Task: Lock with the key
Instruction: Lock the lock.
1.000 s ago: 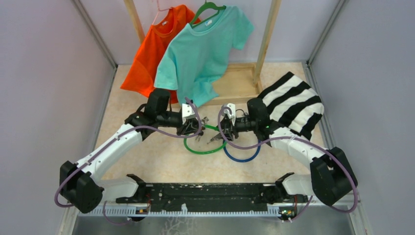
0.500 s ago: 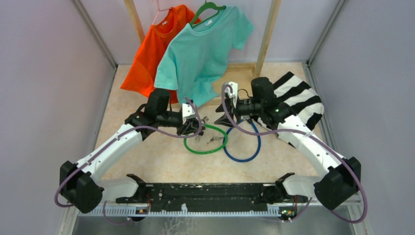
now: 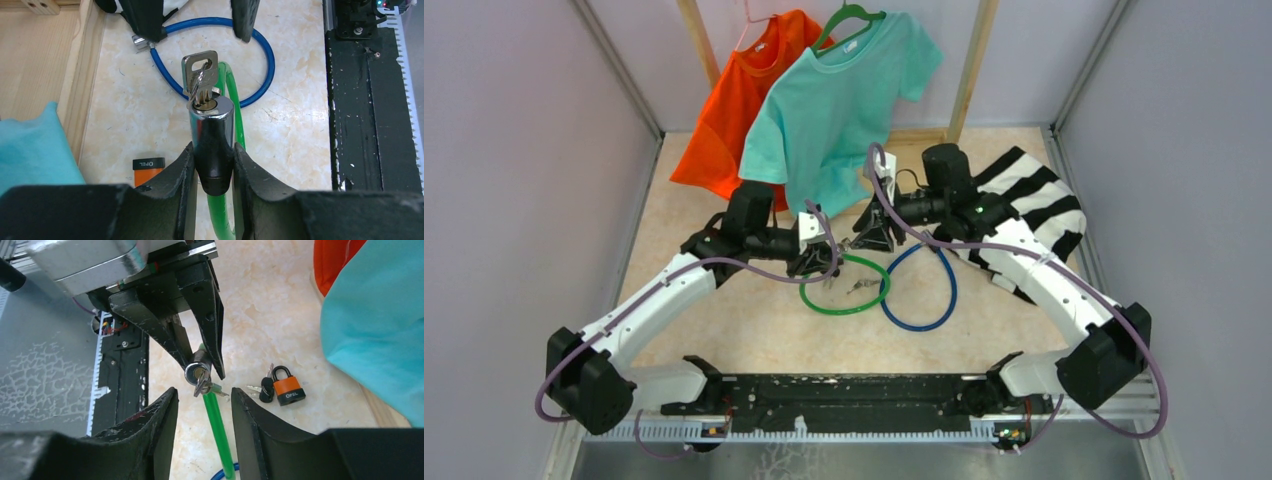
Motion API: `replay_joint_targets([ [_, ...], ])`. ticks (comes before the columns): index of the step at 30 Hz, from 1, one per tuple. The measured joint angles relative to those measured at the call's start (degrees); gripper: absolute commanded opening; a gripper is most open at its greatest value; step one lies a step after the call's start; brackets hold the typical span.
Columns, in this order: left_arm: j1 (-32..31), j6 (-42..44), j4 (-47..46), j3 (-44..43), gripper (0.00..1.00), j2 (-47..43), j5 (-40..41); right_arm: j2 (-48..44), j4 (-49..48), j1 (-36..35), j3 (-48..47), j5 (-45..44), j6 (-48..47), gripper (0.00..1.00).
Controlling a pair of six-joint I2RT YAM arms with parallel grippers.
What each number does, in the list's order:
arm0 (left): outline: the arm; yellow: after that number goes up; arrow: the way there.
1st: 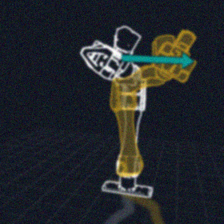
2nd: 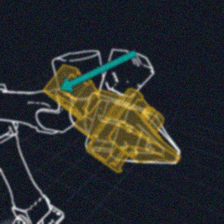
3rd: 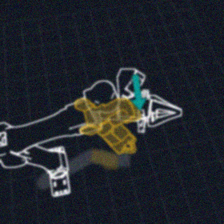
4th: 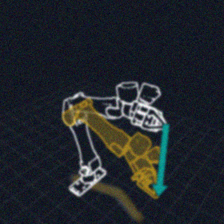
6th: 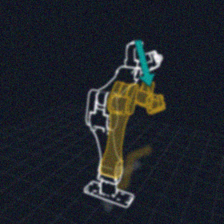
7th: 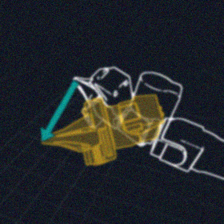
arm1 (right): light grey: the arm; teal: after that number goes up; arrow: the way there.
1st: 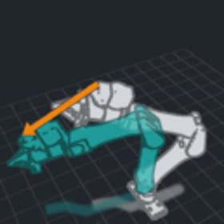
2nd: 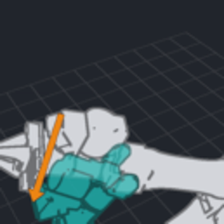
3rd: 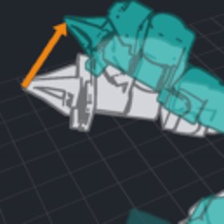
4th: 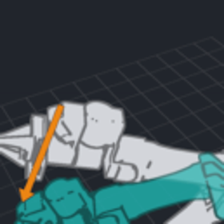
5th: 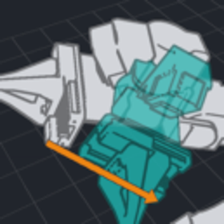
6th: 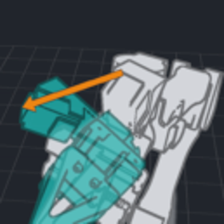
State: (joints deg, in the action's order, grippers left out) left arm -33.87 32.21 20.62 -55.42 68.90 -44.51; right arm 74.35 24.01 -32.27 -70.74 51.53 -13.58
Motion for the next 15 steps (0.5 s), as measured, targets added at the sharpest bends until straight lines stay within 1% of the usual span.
replay_joint_targets([
  [6,-0.5,0.2,-0.1,0.0,0.00,0.0,0.2,2.2,1.5,-0.9,-1.3,-0.5,0.8,0.34],
  [15,-0.5,0.4,-0.1,0.0,0.00,0.0,0.4,3.1,2.5,-2.5,-1.8,-0.7,-0.3,0.18],
])
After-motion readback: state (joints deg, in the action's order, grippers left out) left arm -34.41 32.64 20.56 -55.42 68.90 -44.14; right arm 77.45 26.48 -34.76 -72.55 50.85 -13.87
